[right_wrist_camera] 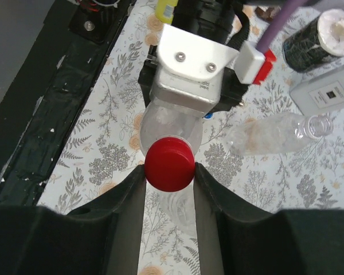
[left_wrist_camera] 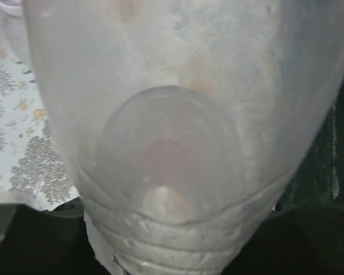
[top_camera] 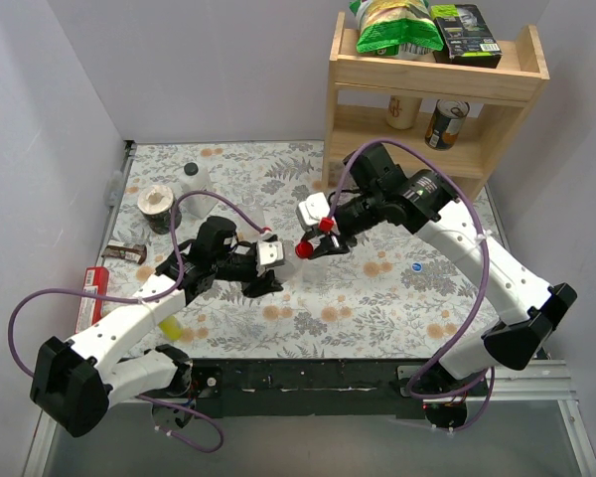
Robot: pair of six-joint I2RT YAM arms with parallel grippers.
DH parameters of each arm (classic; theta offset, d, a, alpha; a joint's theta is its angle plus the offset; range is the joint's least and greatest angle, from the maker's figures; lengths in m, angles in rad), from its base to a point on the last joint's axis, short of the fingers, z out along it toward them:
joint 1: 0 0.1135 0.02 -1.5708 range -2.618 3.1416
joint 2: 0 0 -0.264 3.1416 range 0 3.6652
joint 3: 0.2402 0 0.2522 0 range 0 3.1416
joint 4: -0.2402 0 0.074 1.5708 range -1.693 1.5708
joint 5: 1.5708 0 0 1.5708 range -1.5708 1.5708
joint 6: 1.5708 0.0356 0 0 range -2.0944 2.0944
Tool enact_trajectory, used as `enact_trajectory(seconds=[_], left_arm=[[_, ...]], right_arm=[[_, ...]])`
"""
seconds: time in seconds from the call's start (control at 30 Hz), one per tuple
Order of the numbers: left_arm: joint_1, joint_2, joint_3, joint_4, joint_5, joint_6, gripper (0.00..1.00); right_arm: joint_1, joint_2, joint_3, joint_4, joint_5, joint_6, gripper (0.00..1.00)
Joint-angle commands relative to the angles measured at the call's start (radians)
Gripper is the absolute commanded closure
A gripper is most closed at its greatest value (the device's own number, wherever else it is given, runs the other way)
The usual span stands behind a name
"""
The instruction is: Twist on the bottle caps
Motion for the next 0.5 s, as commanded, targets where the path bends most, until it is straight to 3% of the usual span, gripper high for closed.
enact_trajectory(seconds=[0.0, 0.1, 0.2, 0.3, 0.37, 0.47], left_arm=[[-0.017, -0.056, -0.018, 0.188, -0.298, -0.123, 1.0], [-0.038, -0.084, -0.047, 0.323, -0.58, -0.19, 1.0], [-0.044, -0.076, -0.038, 0.388, -0.772, -0.21, 1.0], [-0.044, -0.064, -0.025, 0.397, -0.808, -0.204, 1.0], [-0.044, -0.062, -0.021, 0.361, -0.775, -0.221, 1.0], [-0.038, -0.072, -0.027, 0.284, -0.657, -0.259, 1.0]], right_arm=[[-0.03, 0.02, -0.006, 0.138, -0.061, 0.341, 0.74], [-0.056, 0.053, -0.001, 0.201, -0.088, 0.549, 0.78], [-0.076, 0.075, -0.03, 0.291, -0.113, 0.762, 0.82], [-0.085, 0.078, -0.072, 0.377, -0.131, 0.921, 0.83], [-0.087, 0.074, -0.067, 0.387, -0.122, 0.906, 0.78], [-0.107, 0.045, -0.03, 0.374, -0.113, 0.756, 0.59]])
